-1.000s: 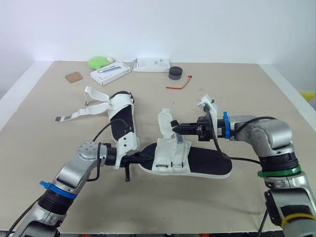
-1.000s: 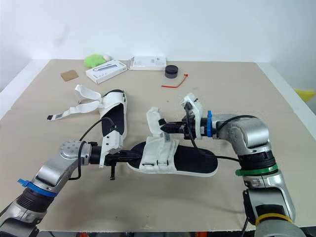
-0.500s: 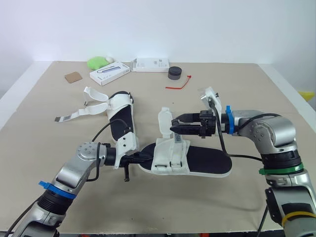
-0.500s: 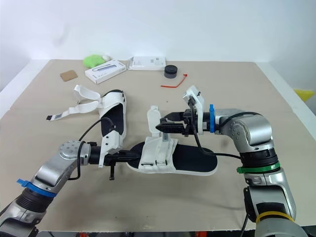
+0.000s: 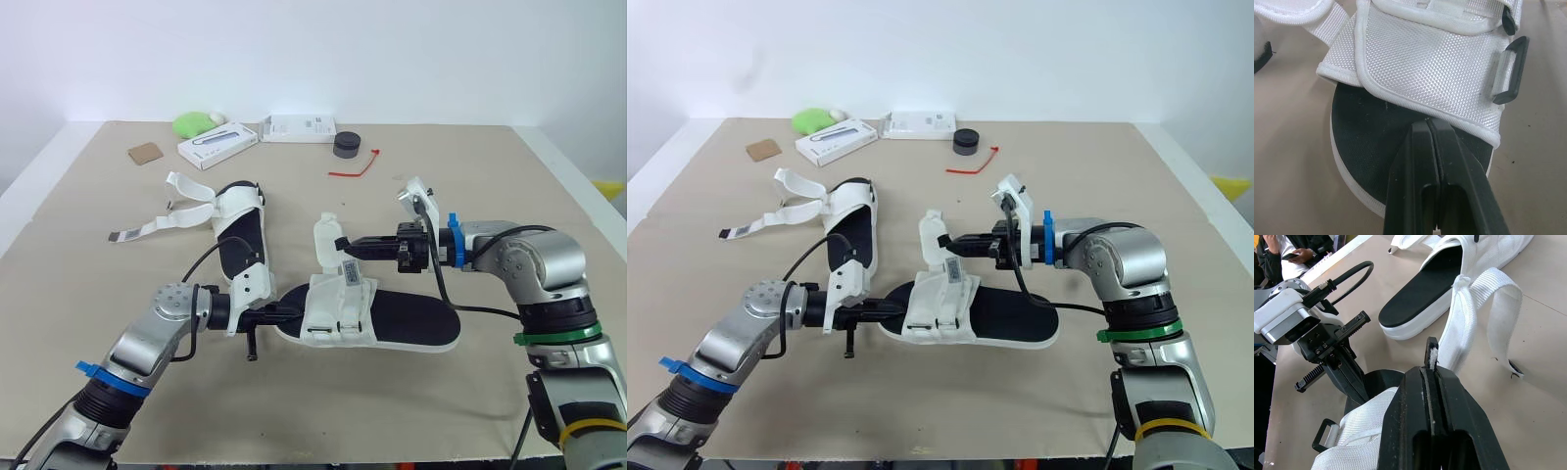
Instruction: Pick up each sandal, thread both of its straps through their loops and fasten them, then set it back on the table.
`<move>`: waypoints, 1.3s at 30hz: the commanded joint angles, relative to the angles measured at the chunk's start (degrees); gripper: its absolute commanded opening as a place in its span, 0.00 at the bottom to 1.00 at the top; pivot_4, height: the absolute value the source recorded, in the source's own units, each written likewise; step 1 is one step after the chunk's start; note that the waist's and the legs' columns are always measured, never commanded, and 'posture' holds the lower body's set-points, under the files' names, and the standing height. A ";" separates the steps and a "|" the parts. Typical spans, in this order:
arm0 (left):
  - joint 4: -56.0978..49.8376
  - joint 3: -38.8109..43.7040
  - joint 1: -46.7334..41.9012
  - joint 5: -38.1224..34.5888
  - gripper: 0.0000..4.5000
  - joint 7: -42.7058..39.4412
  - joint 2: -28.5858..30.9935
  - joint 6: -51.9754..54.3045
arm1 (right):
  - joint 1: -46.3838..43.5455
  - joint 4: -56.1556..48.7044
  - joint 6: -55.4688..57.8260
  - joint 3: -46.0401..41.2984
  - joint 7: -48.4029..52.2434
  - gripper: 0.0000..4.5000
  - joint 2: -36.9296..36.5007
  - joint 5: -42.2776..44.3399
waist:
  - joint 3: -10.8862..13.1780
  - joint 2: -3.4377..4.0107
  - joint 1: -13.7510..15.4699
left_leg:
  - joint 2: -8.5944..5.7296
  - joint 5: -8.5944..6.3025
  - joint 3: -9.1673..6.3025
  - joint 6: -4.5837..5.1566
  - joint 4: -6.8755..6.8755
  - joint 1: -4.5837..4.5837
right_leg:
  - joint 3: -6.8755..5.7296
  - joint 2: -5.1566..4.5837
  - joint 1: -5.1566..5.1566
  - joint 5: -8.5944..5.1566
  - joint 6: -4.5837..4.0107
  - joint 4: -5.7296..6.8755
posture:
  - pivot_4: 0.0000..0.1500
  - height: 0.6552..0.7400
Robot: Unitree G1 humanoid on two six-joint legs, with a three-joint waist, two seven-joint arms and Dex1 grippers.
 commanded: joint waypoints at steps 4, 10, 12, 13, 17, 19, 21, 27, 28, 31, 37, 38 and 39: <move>0.81 -0.86 1.02 1.14 0.00 0.09 0.67 0.87 | -1.23 0.34 2.25 -2.92 0.47 0.01 -2.30 1.45 | 0.00 0.00 0.00 | 0.00 0.00 0.00 0.00 0.00 0.00 | 0.00 0.00 0.00 0.00 0.00 0.00 | 1.00 1.00; 1.23 -0.90 0.62 1.11 0.00 -0.08 0.56 0.84 | 0.86 1.97 3.26 -4.40 -0.64 0.01 -2.99 1.29 | 0.00 0.00 0.01 | -0.01 0.00 0.00 0.00 0.00 0.00 | 0.00 -0.01 0.00 0.00 -0.01 0.00 | 1.00 1.00; 1.40 -0.98 0.46 1.15 0.00 -0.14 0.47 0.77 | 1.62 2.01 2.84 -3.84 -0.86 0.01 -2.69 0.83 | 0.00 0.00 0.01 | -0.01 0.00 0.00 0.00 0.00 0.00 | 0.00 -0.01 0.01 0.00 0.00 0.00 | 1.00 1.00; 1.48 -1.04 0.35 1.16 0.00 -0.16 0.38 0.77 | 1.82 2.16 3.11 -3.67 -1.37 0.01 -2.15 0.81 | 0.00 0.00 0.01 | -0.01 0.00 0.00 0.00 0.00 0.00 | 0.00 0.00 0.01 0.00 0.00 0.00 | 1.00 1.00; 1.63 -1.15 0.06 1.14 0.00 -0.15 0.12 0.83 | 2.64 3.02 2.56 -2.27 -2.35 0.01 -1.12 -0.38 | -0.01 0.01 0.00 | -0.01 0.00 0.02 0.00 0.00 0.01 | 0.01 0.00 0.01 0.00 0.00 0.01 | 1.00 1.00; 1.67 -1.17 0.01 1.15 0.00 -0.14 0.06 0.84 | 3.03 3.52 1.58 -1.27 -2.55 0.01 -0.73 -1.54 | -0.01 0.01 0.00 | -0.02 0.00 0.00 0.00 0.00 0.01 | 0.01 0.00 0.01 0.00 0.00 0.03 | 1.00 1.00; 1.54 -1.17 0.10 1.12 0.00 -0.12 0.07 0.92 | 3.23 4.10 0.61 -0.02 -2.58 0.01 -0.33 -2.76 | -0.02 0.02 0.01 | -0.02 0.00 0.01 0.00 0.00 0.02 | 0.01 0.00 0.01 0.00 0.00 0.03 | 1.00 1.00; 1.05 -0.82 0.64 1.05 0.00 0.11 0.39 1.10 | 3.51 6.70 -3.46 4.29 -1.44 0.01 -1.59 -7.63 | -0.04 0.03 -0.01 | -0.02 0.00 0.02 0.00 0.00 0.11 | 0.02 0.00 0.08 0.00 0.01 0.03 | 1.00 1.00; 1.03 -0.81 0.67 1.05 0.00 0.13 0.41 1.10 | 3.58 7.04 -3.82 4.41 -1.28 0.01 -1.61 -7.95 | -0.05 0.04 -0.01 | -0.02 0.00 0.03 0.00 0.00 0.13 | 0.02 0.01 0.09 0.00 0.01 0.03 | 1.00 1.00; 0.99 -0.78 0.73 1.03 0.00 0.20 0.46 1.11 | 3.72 7.52 -5.79 5.31 -0.20 0.01 -2.07 -9.15 | -0.08 0.03 -0.01 | -0.01 0.01 0.03 -0.01 0.00 0.21 | 0.02 0.02 0.15 -0.03 0.06 0.04 | 1.00 1.00; 1.09 -0.87 0.54 1.01 0.00 0.17 0.37 1.12 | 2.98 7.84 -6.97 5.28 3.47 0.53 -3.58 -9.57 | -0.08 0.04 0.00 | -0.02 0.02 0.02 -0.03 0.01 0.23 | 0.02 0.02 0.15 -0.15 0.24 0.08 | 1.00 1.00; 1.17 -0.89 0.48 1.04 0.00 0.10 0.38 1.06 | 2.56 7.78 -6.58 4.65 4.33 0.64 -3.85 -8.92 | -0.08 0.05 -0.01 | -0.02 0.02 0.03 -0.03 0.00 0.21 | 0.03 0.02 0.13 0.01 -0.03 0.09 | 1.00 1.00; 1.26 -0.90 0.40 1.07 0.00 0.03 0.38 1.01 | 2.04 7.90 -5.84 4.00 4.98 0.71 -4.07 -8.24 | -0.07 0.05 -0.01 | -0.02 0.02 0.03 -0.02 0.00 0.19 | 0.04 0.02 0.11 0.00 -0.04 0.09 | 1.00 1.00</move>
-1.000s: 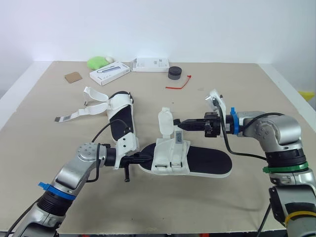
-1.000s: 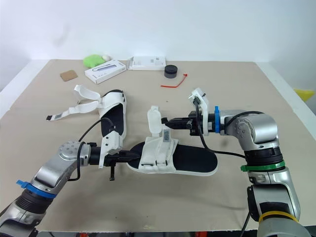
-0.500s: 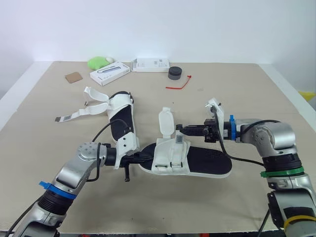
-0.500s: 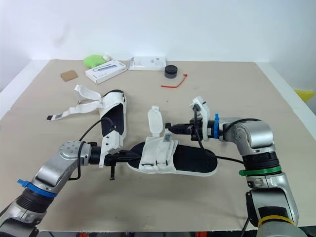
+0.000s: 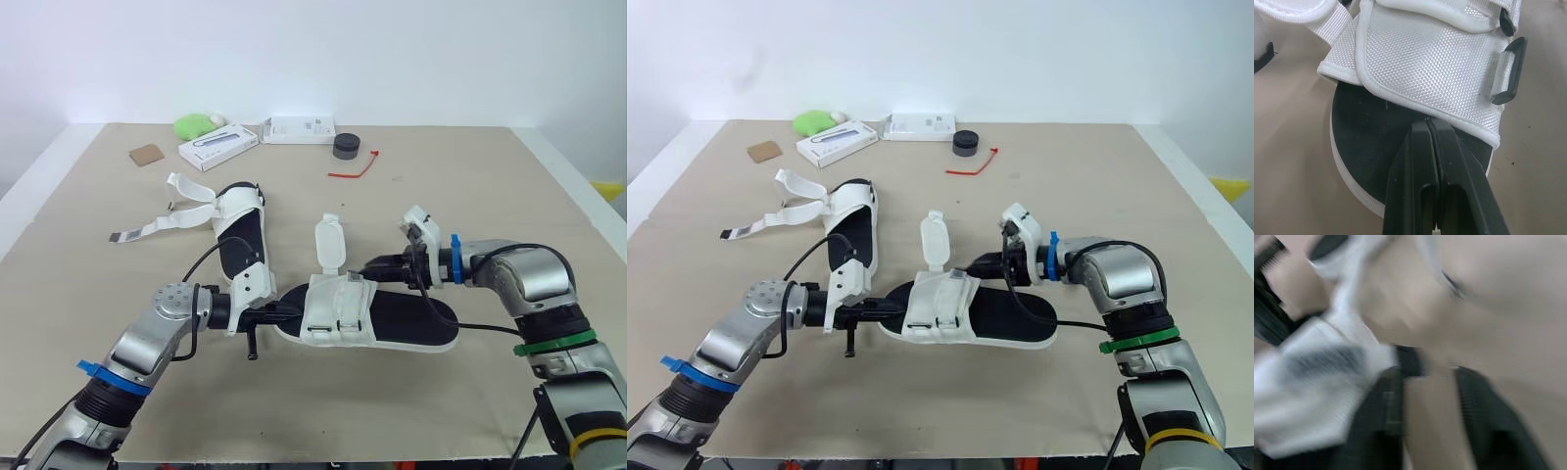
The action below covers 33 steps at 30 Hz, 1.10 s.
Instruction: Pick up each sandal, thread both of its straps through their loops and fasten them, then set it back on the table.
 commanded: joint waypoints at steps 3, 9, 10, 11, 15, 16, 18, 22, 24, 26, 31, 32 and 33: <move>0.91 -0.97 0.50 1.15 0.00 -0.20 0.52 0.69 | -4.10 1.10 4.30 -5.66 4.00 0.99 -0.65 5.02 | 0.03 0.03 -0.08 | 0.01 -0.01 -0.01 0.00 0.00 -0.05 | -0.01 0.00 -0.05 -0.02 -0.03 0.00 | 1.00 1.00; 1.39 -1.07 0.12 1.26 0.00 -0.61 0.45 0.34 | -11.41 9.47 6.54 -11.50 0.93 0.99 1.79 6.53 | 0.04 0.06 -0.06 | 0.01 0.00 0.02 0.00 0.00 -0.02 | -0.01 0.02 -0.03 0.01 -0.02 0.01 | 1.00 1.00; 1.42 -1.11 0.06 1.29 0.00 -0.60 0.41 0.33 | -12.18 10.16 7.41 -11.84 0.86 0.99 2.09 6.80 | 0.04 0.06 -0.06 | 0.01 0.01 0.00 0.00 0.00 -0.03 | -0.02 0.03 -0.03 0.01 -0.03 0.01 | 1.00 1.00; 1.43 -1.15 0.06 1.31 0.00 -0.56 0.37 0.30 | -12.54 10.27 7.36 -11.67 1.33 0.99 2.21 6.79 | 0.04 0.06 -0.06 | 0.03 0.01 -0.01 0.00 0.00 -0.03 | -0.02 0.04 -0.03 0.02 -0.04 0.01 | 1.00 1.00; 1.05 -1.17 0.28 1.28 0.00 -0.34 0.34 0.46 | -13.99 11.75 8.30 -11.41 1.50 0.99 2.59 6.35 | 0.05 0.07 -0.05 | 0.02 0.00 -0.03 0.01 0.00 -0.07 | -0.02 0.03 -0.04 -0.01 -0.06 0.02 | 1.00 1.00; 0.86 -1.14 0.42 1.24 0.00 -0.31 0.42 0.53 | -14.56 12.03 9.95 -11.62 1.51 0.99 2.75 6.95 | 0.05 0.08 -0.06 | 0.01 0.00 -0.02 0.00 0.00 -0.09 | -0.01 0.00 -0.06 0.00 -0.06 0.02 | 1.00 1.00; 0.48 -1.04 0.75 1.16 0.00 -0.25 0.63 0.67 | -15.92 11.77 15.53 -11.66 1.44 0.99 3.03 8.64 | 0.06 0.09 -0.07 | -0.01 0.00 0.01 0.00 0.00 -0.09 | -0.01 -0.05 -0.06 0.01 -0.05 0.02 | 1.00 1.00; 0.17 -0.96 1.23 1.19 0.00 -0.18 0.86 0.67 | -19.51 13.72 29.25 -14.41 -2.58 0.99 6.19 12.16 | 0.06 0.11 -0.10 | 0.02 0.00 0.00 0.00 0.00 -0.07 | -0.02 -0.04 -0.08 0.03 -0.10 0.04 | 1.00 1.00; 0.21 -0.97 1.26 1.20 0.00 -0.15 0.83 0.62 | -20.27 14.54 32.36 -14.86 -4.23 0.99 7.27 12.32 | 0.06 0.12 -0.07 | 0.06 0.00 -0.06 0.00 0.00 -0.07 | -0.07 0.01 -0.07 0.05 -0.15 0.04 | 1.00 1.00; 0.25 -1.00 1.23 1.22 0.00 -0.13 0.80 0.55 | -20.78 15.33 34.07 -15.57 -5.62 0.99 8.38 12.52 | 0.06 0.12 -0.07 | 0.06 0.00 -0.08 0.00 0.00 -0.08 | -0.08 0.02 -0.07 0.05 -0.16 0.04 | 1.00 1.00; 0.31 -1.19 0.98 1.29 0.00 0.02 0.44 0.50 | -22.53 20.63 33.31 -16.16 -8.36 0.99 11.09 11.34 | 0.06 0.12 -0.10 | 0.04 0.00 -0.02 0.00 0.00 -0.10 | -0.07 -0.02 -0.08 0.04 -0.15 0.04 | 1.00 1.00; 0.35 -1.19 0.98 1.32 0.00 0.03 0.44 0.45 | -23.23 22.37 32.87 -16.82 -9.16 0.99 11.66 11.11 | 0.06 0.12 -0.09 | 0.02 0.00 -0.02 0.00 0.00 -0.11 | -0.07 -0.03 -0.08 0.04 -0.14 0.04 | 1.00 1.00; 0.37 -1.19 0.98 1.36 0.00 0.03 0.46 0.39 | -23.88 23.79 32.59 -17.30 -9.64 0.99 12.12 11.07 | 0.06 0.13 -0.09 | 0.02 0.00 -0.02 0.00 0.00 -0.11 | -0.07 -0.03 -0.08 0.05 -0.14 0.04 | 1.00 1.00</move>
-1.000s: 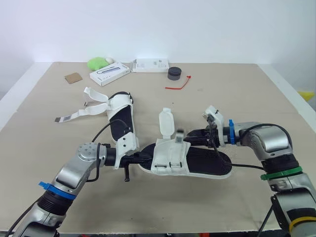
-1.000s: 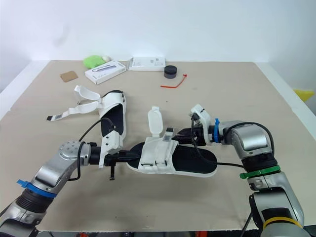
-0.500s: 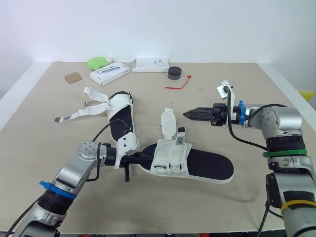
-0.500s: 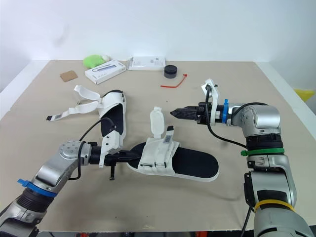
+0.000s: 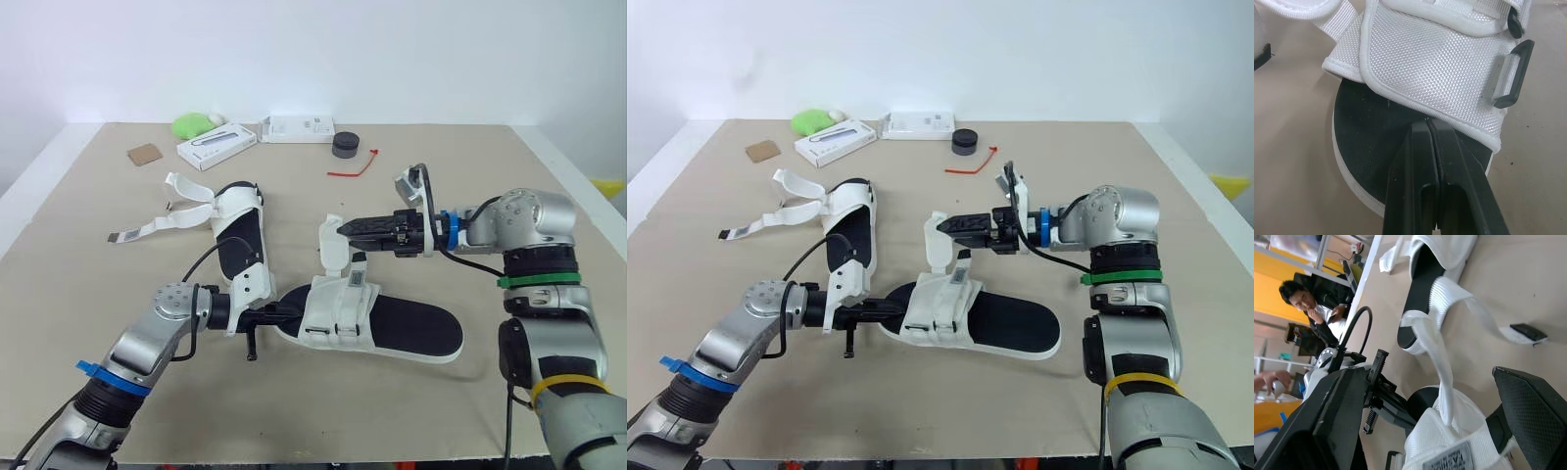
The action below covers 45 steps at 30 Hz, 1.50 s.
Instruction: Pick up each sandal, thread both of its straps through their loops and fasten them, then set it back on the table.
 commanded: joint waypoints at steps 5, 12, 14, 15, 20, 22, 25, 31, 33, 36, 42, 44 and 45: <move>0.66 -0.98 0.91 1.35 0.00 0.39 0.41 0.55 | -7.57 9.95 -2.93 -7.34 -4.35 0.99 3.53 0.14 | 0.00 0.01 -0.01 | 0.00 0.00 0.00 0.00 0.00 0.00 | 0.00 0.00 -0.01 0.00 0.00 0.00 | 1.00 1.00; 0.58 -0.89 1.03 1.38 0.00 0.61 0.43 0.49 | -11.35 17.08 -5.10 -11.58 -8.09 0.99 7.65 -0.37 | 0.00 0.02 -0.02 | 0.01 0.00 -0.01 0.00 0.00 -0.02 | 0.00 0.00 -0.02 0.01 0.00 0.01 | 1.00 1.00; 0.66 -0.90 0.99 1.40 0.00 0.70 0.34 0.45 | -11.45 18.26 -5.41 -11.86 -8.79 0.99 8.26 -0.77 | 0.00 0.02 -0.03 | 0.01 0.00 -0.02 0.00 0.00 -0.03 | -0.01 0.00 -0.02 0.01 0.00 0.01 | 1.00 1.00; 0.66 -0.90 1.00 1.41 0.00 0.74 0.31 0.45 | -11.53 18.74 -5.48 -12.02 -9.05 0.99 8.44 -0.85 | 0.00 0.03 -0.04 | 0.00 0.00 -0.02 0.00 0.00 -0.04 | -0.01 0.00 -0.02 0.01 0.00 0.01 | 1.00 1.00; 0.43 -0.98 1.36 1.47 0.00 1.06 0.11 0.37 | -11.56 19.91 -3.30 -11.19 -9.28 0.99 8.84 -0.98 | 0.00 0.03 -0.04 | -0.01 0.00 -0.02 0.00 -0.01 -0.06 | -0.01 -0.02 -0.04 0.02 0.00 0.01 | 1.00 1.00; 0.50 -1.03 1.34 1.47 0.00 1.13 0.03 0.33 | -11.82 20.54 -3.57 -11.58 -9.59 0.99 9.00 -1.15 | 0.00 0.03 -0.04 | -0.01 0.00 -0.02 0.00 -0.01 -0.06 | -0.01 -0.02 -0.05 0.02 0.00 0.01 | 1.00 1.00; 0.60 -1.09 1.28 1.45 0.00 1.26 -0.07 0.30 | -12.43 21.81 -4.87 -12.33 -9.82 0.99 9.20 -1.27 | 0.00 0.03 -0.06 | -0.01 0.00 -0.02 0.00 -0.01 -0.06 | -0.01 -0.02 -0.04 0.02 0.01 0.01 | 1.00 1.00; 0.56 -1.32 1.34 1.51 0.00 1.29 -0.26 -0.02 | -14.47 28.24 -12.17 -15.36 -13.61 0.99 9.44 -2.42 | 0.00 0.03 -0.24 | -0.02 0.00 -0.01 0.00 -0.01 -0.06 | 0.00 -0.02 -0.04 0.02 0.01 0.01 | 1.00 1.00; 0.55 -1.33 1.43 1.56 0.00 1.24 -0.19 -0.17 | -15.12 29.81 -13.70 -16.27 -14.22 0.99 9.40 -2.49 | 0.00 0.03 -0.25 | -0.03 0.00 -0.01 0.00 -0.01 -0.07 | 0.01 -0.03 -0.04 0.02 0.02 0.01 | 1.00 1.00; 0.48 -1.45 1.43 1.67 0.00 1.28 -0.13 -0.25 | -16.04 31.71 -14.76 -17.58 -15.23 0.99 9.20 -2.47 | 0.00 0.03 -0.25 | -0.03 0.00 -0.02 0.00 -0.01 -0.08 | 0.01 -0.04 -0.04 0.03 0.02 0.01 | 1.00 1.00; 0.49 -1.52 1.52 1.79 0.00 1.19 -0.05 -0.40 | -15.99 32.13 -15.00 -17.22 -15.22 0.81 9.59 -3.48 | 0.00 0.04 -0.25 | -0.03 0.00 -0.03 0.00 -0.02 -0.09 | 0.01 -0.04 -0.04 0.03 0.03 0.00 | 1.00 1.00; 0.50 -1.54 1.51 1.81 0.00 1.20 -0.07 -0.40 | -15.71 31.66 -15.46 -16.94 -14.79 0.65 9.71 -3.73 | 0.00 0.04 -0.25 | -0.03 0.00 -0.03 0.00 -0.02 -0.09 | 0.01 -0.03 -0.04 0.03 0.03 0.00 | 1.00 1.00; 0.50 -1.53 1.53 1.80 0.00 1.19 -0.07 -0.41 | -15.44 30.78 -15.77 -16.04 -13.77 0.57 9.81 -4.16 | 0.00 0.04 -0.25 | -0.03 0.00 -0.02 0.00 -0.02 -0.09 | 0.01 -0.03 -0.04 0.03 0.03 0.00 | 1.00 1.00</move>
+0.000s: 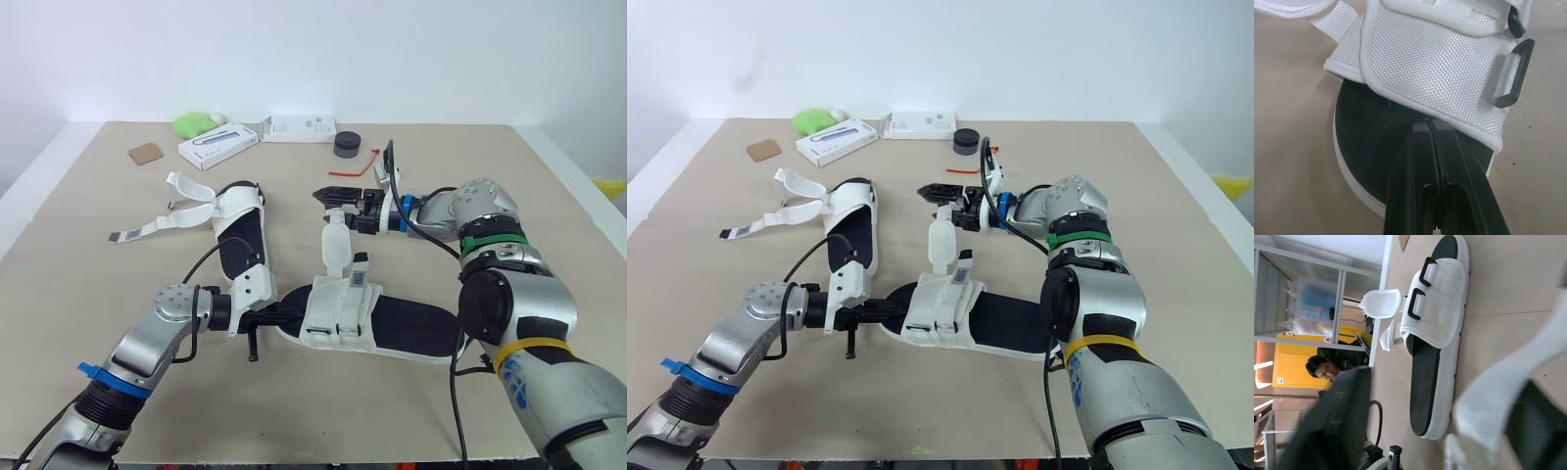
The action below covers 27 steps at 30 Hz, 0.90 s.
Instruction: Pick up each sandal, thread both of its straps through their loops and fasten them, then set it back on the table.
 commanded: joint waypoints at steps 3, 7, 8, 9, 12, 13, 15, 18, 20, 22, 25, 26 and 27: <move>0.76 -1.45 0.96 1.47 0.00 0.21 0.18 0.70 | -0.51 -4.00 -1.88 2.43 4.37 0.35 0.29 -1.11 | 0.00 0.00 -0.01 | 0.00 0.00 0.00 0.00 0.00 0.00 | 0.00 0.00 0.00 0.00 0.00 0.00 | 1.00 1.00; 0.93 -1.47 0.86 1.47 0.00 0.16 0.12 0.62 | 0.83 -8.11 -3.94 5.70 9.04 0.01 0.13 -2.14 | 0.00 0.01 -0.01 | 0.00 0.00 -0.01 0.00 0.00 0.00 | -0.01 0.00 0.00 0.00 0.01 0.00 | 1.00 1.00; 0.95 -1.46 0.85 1.45 0.00 0.16 0.10 0.62 | 1.27 -9.25 -4.25 6.30 9.90 0.01 0.05 -2.23 | 0.01 0.01 -0.01 | -0.01 0.00 -0.02 0.00 0.00 0.00 | -0.01 0.00 0.00 0.00 0.01 0.00 | 1.00 1.00; 0.93 -1.46 0.87 1.43 0.00 0.16 0.10 0.62 | 1.78 -10.62 -4.28 7.06 10.58 0.01 -0.02 -2.32 | 0.01 0.01 -0.01 | -0.01 0.00 -0.02 0.00 0.00 0.00 | -0.01 0.00 0.00 0.00 0.01 0.00 | 1.00 1.00; 0.87 -1.50 0.93 1.43 0.00 0.22 0.05 0.61 | 4.12 -16.10 -6.20 10.63 14.35 0.01 -0.48 -3.09 | 0.01 0.02 -0.01 | -0.01 0.00 -0.03 0.00 0.00 0.00 | -0.02 -0.01 0.00 0.00 0.01 0.00 | 1.00 1.00; 0.84 -1.51 0.96 1.44 0.00 0.23 0.04 0.59 | 5.02 -18.21 -7.62 11.58 15.70 0.01 -0.69 -3.33 | 0.01 0.02 -0.01 | -0.01 0.00 -0.03 0.00 0.00 0.00 | -0.02 -0.01 0.00 0.00 0.01 0.01 | 1.00 1.00; 0.73 -1.52 1.08 1.48 0.00 0.28 0.07 0.52 | 8.33 -26.11 -12.91 15.94 20.31 0.01 -2.11 -4.91 | 0.01 0.02 0.03 | -0.01 0.00 -0.05 0.00 0.00 0.00 | -0.04 -0.01 0.00 0.00 0.01 0.01 | 1.00 1.00; 0.50 -1.48 1.12 1.44 0.00 0.35 0.13 0.58 | 13.99 -40.37 -19.97 22.22 27.41 0.01 -5.34 -6.16 | 0.03 0.07 0.12 | -0.03 -0.02 -0.13 -0.04 0.00 -0.01 | -0.10 -0.02 0.00 -0.01 0.04 0.02 | 1.00 1.00; 0.38 -1.40 1.14 1.35 0.00 0.34 0.20 0.68 | 17.51 -50.07 -23.70 23.30 29.09 0.01 -6.54 -5.46 | 0.03 0.10 0.14 | -0.03 -0.05 -0.15 -0.09 0.00 -0.02 | -0.13 -0.03 -0.01 -0.03 0.06 0.01 | 1.00 1.00; 0.29 -1.30 1.20 1.28 0.00 0.26 0.28 0.79 | 21.94 -59.68 -30.62 24.59 30.16 0.01 -7.47 -6.44 | 0.03 0.10 0.19 | -0.02 -0.08 -0.18 -0.15 -0.01 -0.02 | -0.18 -0.05 -0.02 -0.04 0.06 0.02 | 1.00 1.00; 0.25 -1.26 1.23 1.22 0.00 0.09 0.37 0.89 | 27.54 -68.24 -43.61 27.97 31.46 0.01 -9.30 -11.43 | 0.03 0.10 0.25 | -0.02 -0.09 -0.22 -0.18 -0.01 -0.02 | -0.24 -0.06 -0.02 -0.05 0.05 0.02 | 1.00 1.00; 0.29 -1.31 1.17 1.20 0.00 0.02 0.37 0.92 | 29.65 -70.11 -50.77 30.03 31.43 0.01 -10.27 -15.34 | 0.03 0.10 0.26 | -0.02 -0.08 -0.22 -0.19 -0.01 -0.01 | -0.24 -0.06 -0.02 -0.05 0.05 0.02 | 1.00 1.00; 0.34 -1.36 1.10 1.17 0.00 -0.07 0.39 0.93 | 31.40 -71.24 -56.59 31.68 31.64 0.01 -11.07 -18.32 | 0.03 0.10 0.26 | -0.02 -0.08 -0.22 -0.19 0.00 -0.01 | -0.25 -0.06 -0.02 -0.07 0.07 0.01 | 1.00 1.00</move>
